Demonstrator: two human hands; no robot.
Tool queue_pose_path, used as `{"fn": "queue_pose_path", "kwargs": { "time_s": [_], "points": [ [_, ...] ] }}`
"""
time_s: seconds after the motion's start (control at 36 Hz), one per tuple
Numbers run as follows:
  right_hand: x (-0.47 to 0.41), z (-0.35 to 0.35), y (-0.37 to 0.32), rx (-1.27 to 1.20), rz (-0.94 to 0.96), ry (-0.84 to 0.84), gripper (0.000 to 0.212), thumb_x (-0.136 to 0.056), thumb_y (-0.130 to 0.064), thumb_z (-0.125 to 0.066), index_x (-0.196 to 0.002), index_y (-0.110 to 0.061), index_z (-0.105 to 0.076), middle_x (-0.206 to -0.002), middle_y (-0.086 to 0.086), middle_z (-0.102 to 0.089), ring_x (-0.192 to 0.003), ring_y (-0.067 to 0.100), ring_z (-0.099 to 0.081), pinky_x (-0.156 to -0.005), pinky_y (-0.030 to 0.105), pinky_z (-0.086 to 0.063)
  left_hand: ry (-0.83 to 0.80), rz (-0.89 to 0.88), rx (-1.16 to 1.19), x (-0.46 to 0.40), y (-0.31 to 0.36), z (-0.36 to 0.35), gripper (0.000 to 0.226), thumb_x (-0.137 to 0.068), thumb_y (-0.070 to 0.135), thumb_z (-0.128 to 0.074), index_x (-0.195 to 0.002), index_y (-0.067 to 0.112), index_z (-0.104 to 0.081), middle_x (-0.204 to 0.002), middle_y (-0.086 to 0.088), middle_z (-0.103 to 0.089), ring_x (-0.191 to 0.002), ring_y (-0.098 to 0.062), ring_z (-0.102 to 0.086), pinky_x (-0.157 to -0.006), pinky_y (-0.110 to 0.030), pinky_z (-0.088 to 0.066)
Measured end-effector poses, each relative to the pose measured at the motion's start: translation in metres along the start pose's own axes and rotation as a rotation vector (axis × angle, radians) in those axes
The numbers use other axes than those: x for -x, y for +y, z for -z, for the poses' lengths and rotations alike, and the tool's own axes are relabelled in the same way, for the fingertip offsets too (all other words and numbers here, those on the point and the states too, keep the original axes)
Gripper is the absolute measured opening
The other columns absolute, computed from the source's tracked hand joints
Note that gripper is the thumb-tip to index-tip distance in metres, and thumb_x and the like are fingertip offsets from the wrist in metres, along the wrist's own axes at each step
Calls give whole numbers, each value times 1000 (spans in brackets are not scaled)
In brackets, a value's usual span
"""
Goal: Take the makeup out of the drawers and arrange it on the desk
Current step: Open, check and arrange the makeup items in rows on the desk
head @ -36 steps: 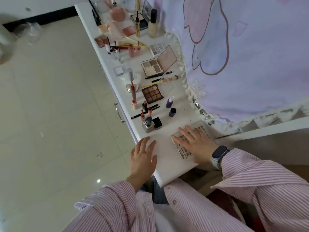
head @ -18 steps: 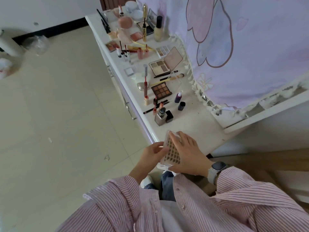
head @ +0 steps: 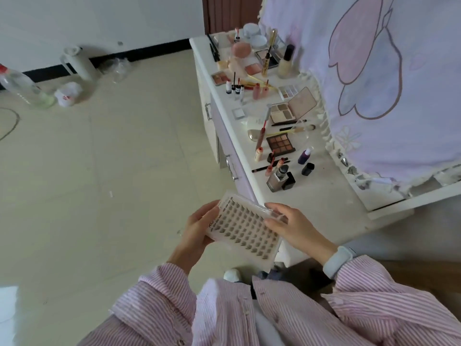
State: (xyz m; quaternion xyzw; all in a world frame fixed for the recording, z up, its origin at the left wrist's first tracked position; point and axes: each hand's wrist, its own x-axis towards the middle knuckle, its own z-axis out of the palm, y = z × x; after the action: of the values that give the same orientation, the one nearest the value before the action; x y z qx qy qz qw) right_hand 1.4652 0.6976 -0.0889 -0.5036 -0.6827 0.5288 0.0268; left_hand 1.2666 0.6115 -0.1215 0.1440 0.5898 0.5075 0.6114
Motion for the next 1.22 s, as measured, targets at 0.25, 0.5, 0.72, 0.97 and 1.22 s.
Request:
{"fn": "queue_pose_path", "kwargs": {
  "time_s": [0.25, 0.5, 0.72, 0.97, 1.22],
  "points": [
    [-4, -15, -52, -524, -120, -75, 26, -94, -16, -50, -105, 5, -59, -74, 10, -52, -46, 10, -38, -40, 17, -31, -192, -190, 484, 14, 15, 5, 82, -59, 58, -77, -130, 33, -46, -122, -7, -60, -113, -30, -57, -91, -51, -45],
    [-3, -5, -85, -355, -40, -67, 22, -90, -22, -55, -80, -3, -59, -64, 2, -56, -48, 15, -46, -44, 20, -35, -240, -287, 760, 3, 45, -14, 54, -62, 62, -74, -101, 28, -56, -96, -6, -53, -109, -34, -39, -99, -54, -31],
    [-1, 18, -102, 138, 549, -110, 56, -90, -6, -53, -130, -43, -39, -128, -30, -41, -120, -12, -37, -96, 3, -30, -194, -72, 986, -10, 68, -25, 54, -65, 64, -60, -83, 14, -50, -83, -16, -62, -95, -36, -52, -101, -50, -33],
    [-15, 22, -109, 424, 567, 243, 26, -95, -35, -44, -111, -18, -56, -89, -1, -65, -78, 15, -62, -70, 26, -48, -9, -241, 466, -9, 76, -43, 91, -57, 85, -53, -136, 45, -34, -151, 5, -25, -137, -25, -29, -107, -60, -26],
    [-23, 24, -120, 217, 490, -41, 31, -89, -30, -57, -120, -24, -61, -105, -25, -58, -95, -9, -57, -82, 9, -45, -198, -131, 615, -15, 81, -48, 89, -65, 84, -41, -130, 24, -41, -117, -17, -64, -107, -34, -61, -86, -57, -47]
  ]
}}
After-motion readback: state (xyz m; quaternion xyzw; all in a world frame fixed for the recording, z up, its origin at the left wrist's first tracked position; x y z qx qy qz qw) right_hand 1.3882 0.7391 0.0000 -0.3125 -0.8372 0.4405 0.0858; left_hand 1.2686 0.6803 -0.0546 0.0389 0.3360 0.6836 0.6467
